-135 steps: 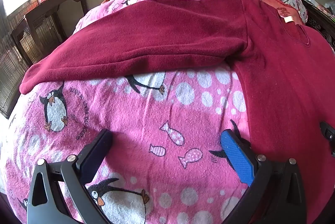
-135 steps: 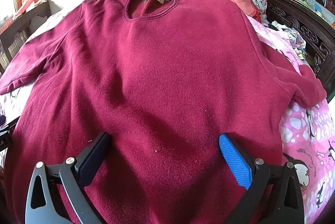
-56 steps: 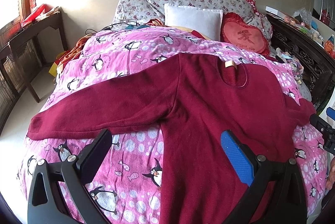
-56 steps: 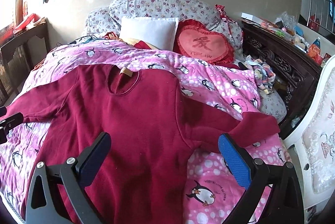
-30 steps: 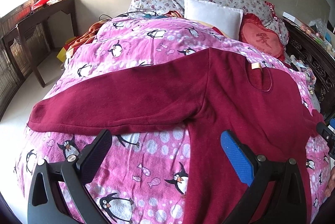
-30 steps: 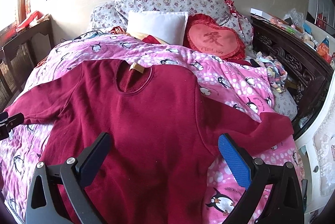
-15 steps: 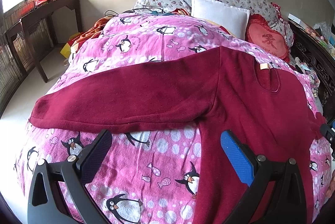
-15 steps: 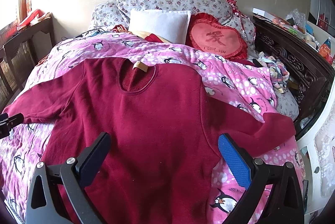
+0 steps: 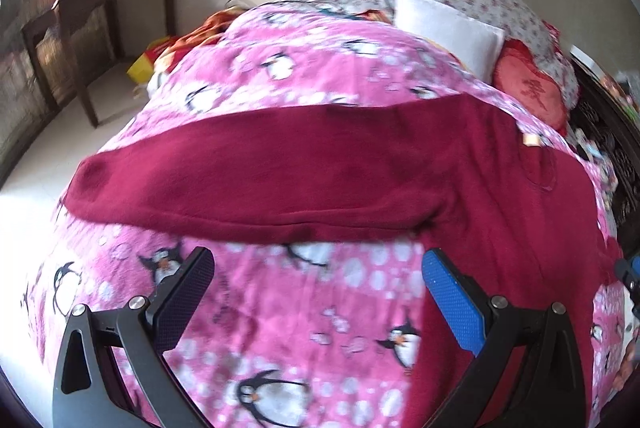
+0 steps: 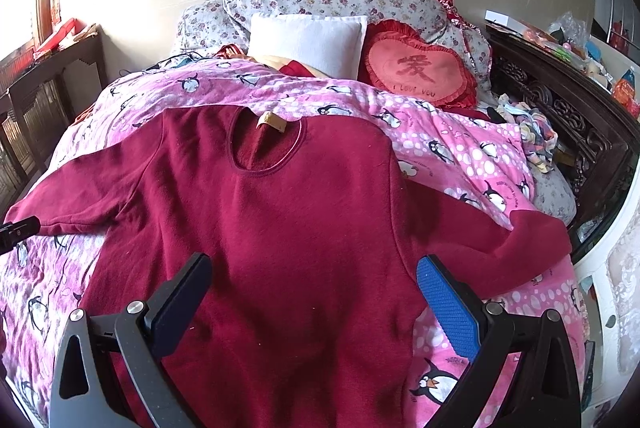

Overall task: Fold small clothes
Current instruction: 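Grasp a sleeve with the left tool and fold it across the body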

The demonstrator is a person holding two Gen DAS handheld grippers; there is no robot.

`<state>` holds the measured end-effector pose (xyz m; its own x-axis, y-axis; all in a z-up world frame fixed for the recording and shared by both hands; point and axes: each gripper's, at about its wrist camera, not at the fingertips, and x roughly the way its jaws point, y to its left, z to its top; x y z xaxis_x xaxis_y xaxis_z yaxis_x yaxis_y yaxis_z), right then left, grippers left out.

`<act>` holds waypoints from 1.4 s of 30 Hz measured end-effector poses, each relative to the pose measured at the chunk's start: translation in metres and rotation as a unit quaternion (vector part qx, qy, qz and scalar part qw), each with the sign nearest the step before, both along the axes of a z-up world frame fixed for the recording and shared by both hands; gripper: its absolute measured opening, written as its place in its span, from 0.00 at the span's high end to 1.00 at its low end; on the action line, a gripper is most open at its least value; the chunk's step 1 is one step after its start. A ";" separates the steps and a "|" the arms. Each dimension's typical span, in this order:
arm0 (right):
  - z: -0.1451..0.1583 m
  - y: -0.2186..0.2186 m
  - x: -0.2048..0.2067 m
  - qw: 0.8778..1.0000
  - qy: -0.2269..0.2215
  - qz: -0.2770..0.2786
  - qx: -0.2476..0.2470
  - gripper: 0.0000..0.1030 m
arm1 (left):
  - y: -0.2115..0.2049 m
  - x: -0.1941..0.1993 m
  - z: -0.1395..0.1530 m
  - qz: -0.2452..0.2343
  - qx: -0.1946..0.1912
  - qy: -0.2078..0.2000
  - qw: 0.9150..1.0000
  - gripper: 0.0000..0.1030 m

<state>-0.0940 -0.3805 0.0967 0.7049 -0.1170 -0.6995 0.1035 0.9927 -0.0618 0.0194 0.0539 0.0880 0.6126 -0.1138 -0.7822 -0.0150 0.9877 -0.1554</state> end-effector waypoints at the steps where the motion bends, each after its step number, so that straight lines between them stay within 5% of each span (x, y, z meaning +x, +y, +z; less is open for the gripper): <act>1: -0.001 0.000 0.002 1.000 0.001 0.001 0.002 0.00 | 0.010 0.002 -0.002 0.010 -0.005 0.003 1.000 0.00; 7: -0.013 0.006 0.012 1.000 0.014 0.013 0.009 0.00 | 0.074 0.015 -0.014 0.085 -0.044 0.014 0.995 0.00; 14: -0.023 0.018 0.025 0.999 0.026 0.031 0.011 0.00 | 0.140 0.021 -0.040 0.181 -0.115 0.024 0.977 0.00; 20: -0.028 0.028 0.034 0.998 0.031 0.047 0.001 0.00 | 0.155 0.040 -0.054 0.199 -0.133 0.016 0.971 0.02; 21: -0.029 0.030 0.035 0.998 0.033 0.050 0.000 0.00 | 0.156 0.045 -0.055 0.199 -0.138 0.013 0.970 0.07; 23: -0.029 0.031 0.036 0.998 0.031 0.057 0.005 0.00 | 0.156 0.053 -0.055 0.202 -0.137 0.014 0.970 0.52; 28: -0.020 0.023 0.033 0.998 0.010 0.059 0.030 0.00 | 0.140 0.057 -0.026 0.176 -0.115 -0.010 0.978 0.91; 33: -0.012 0.004 0.028 0.998 -0.005 0.042 0.042 0.01 | 0.090 0.046 0.044 0.102 -0.112 -0.086 0.985 0.93; 37: -0.008 -0.019 0.022 0.998 -0.012 0.024 0.048 0.01 | -0.002 0.040 0.097 -0.009 -0.095 -0.135 0.986 0.94; 42: -0.006 -0.057 0.012 0.998 -0.019 -0.009 0.055 0.01 | -0.126 0.043 0.106 -0.136 -0.101 -0.121 0.978 0.94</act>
<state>-0.0821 -0.4377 0.0907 0.7296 -0.0543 -0.6817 0.1215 0.9913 0.0511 0.0624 -0.0726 0.1941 0.7026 -0.4357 -0.5626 0.3051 0.8987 -0.3151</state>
